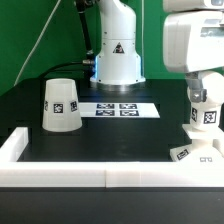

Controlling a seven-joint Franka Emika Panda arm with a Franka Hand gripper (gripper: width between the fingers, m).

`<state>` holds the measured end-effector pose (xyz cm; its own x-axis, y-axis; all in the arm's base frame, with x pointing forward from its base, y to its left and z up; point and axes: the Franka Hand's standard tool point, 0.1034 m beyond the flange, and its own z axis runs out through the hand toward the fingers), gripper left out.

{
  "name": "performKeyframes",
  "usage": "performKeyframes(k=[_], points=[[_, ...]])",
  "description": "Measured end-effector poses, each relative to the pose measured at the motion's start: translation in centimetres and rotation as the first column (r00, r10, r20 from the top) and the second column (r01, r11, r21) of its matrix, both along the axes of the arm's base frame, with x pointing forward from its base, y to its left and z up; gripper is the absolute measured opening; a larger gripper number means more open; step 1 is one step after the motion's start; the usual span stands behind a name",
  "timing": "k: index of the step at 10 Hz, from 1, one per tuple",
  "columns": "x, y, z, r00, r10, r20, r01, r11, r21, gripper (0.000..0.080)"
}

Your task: Assemble lamp

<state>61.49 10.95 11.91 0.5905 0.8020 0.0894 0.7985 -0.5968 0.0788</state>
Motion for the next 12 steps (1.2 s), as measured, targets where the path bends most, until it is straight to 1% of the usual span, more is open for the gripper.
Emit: performKeyframes(k=[1, 2, 3, 5, 8, 9, 10, 11, 12], points=[[0.1, 0.2, -0.1, 0.993, 0.118, 0.004, -0.118, 0.993, -0.027, 0.0699], [0.1, 0.3, -0.1, 0.984, 0.18, 0.003, -0.18, 0.983, -0.045, 0.0699], [0.0, 0.3, -0.2, 0.975, 0.224, 0.0, -0.224, 0.973, -0.054, 0.0699], [-0.1, -0.5, -0.4, 0.95, 0.313, -0.01, -0.313, 0.947, -0.069, 0.0699], [-0.2, -0.6, -0.5, 0.92, 0.393, -0.016, -0.393, 0.916, -0.079, 0.0699], [-0.2, -0.7, -0.5, 0.922, 0.386, -0.016, -0.386, 0.919, -0.078, 0.0676], [-0.2, -0.7, -0.5, 0.922, 0.386, -0.016, -0.386, 0.919, -0.078, 0.0676], [-0.2, -0.7, -0.5, 0.922, 0.386, -0.016, -0.386, 0.919, -0.078, 0.0576], [-0.2, -0.7, -0.5, 0.926, 0.378, -0.016, -0.378, 0.923, -0.077, 0.0576]])
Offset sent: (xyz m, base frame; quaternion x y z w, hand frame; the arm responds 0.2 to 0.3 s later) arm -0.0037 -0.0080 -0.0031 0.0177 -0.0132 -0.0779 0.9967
